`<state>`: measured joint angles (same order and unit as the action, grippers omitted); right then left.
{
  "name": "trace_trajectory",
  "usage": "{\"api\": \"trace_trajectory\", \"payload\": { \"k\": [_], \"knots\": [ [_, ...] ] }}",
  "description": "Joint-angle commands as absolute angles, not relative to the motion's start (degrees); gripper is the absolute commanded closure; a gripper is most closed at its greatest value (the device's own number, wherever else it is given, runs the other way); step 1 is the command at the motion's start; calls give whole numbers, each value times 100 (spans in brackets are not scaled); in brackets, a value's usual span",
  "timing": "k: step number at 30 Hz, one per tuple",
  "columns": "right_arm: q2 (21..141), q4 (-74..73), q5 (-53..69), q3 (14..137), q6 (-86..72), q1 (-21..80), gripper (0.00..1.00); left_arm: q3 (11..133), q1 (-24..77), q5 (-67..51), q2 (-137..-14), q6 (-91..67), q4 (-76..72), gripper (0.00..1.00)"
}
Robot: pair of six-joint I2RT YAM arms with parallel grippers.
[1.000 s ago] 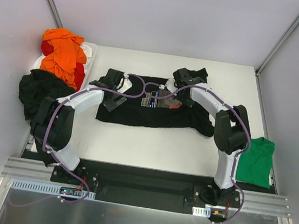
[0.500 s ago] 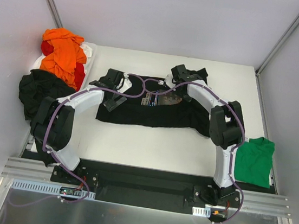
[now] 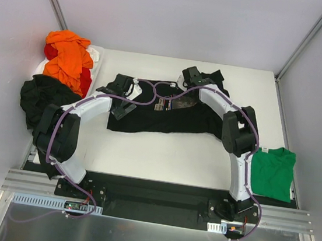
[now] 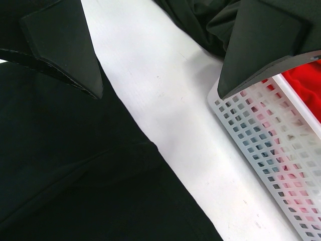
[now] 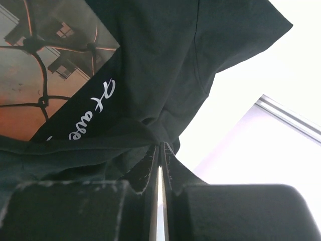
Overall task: Fold and stack the t-shirts
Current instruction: Fold the flattened tshirt in 1/3 of the way
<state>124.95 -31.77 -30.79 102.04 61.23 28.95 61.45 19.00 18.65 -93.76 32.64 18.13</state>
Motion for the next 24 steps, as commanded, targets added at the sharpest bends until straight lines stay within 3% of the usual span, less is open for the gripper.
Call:
{"api": "trace_trajectory", "payload": {
  "k": [1,24],
  "knots": [
    [12559,-2918,-3463,10433,6354,2944,93,6161,1854,2021,-9422,3331,1740,1],
    [13104,-2215,-3919,10028,6996,3480,92,6056,1854,2092,-9308,3349,1749,1]
  ]
}}
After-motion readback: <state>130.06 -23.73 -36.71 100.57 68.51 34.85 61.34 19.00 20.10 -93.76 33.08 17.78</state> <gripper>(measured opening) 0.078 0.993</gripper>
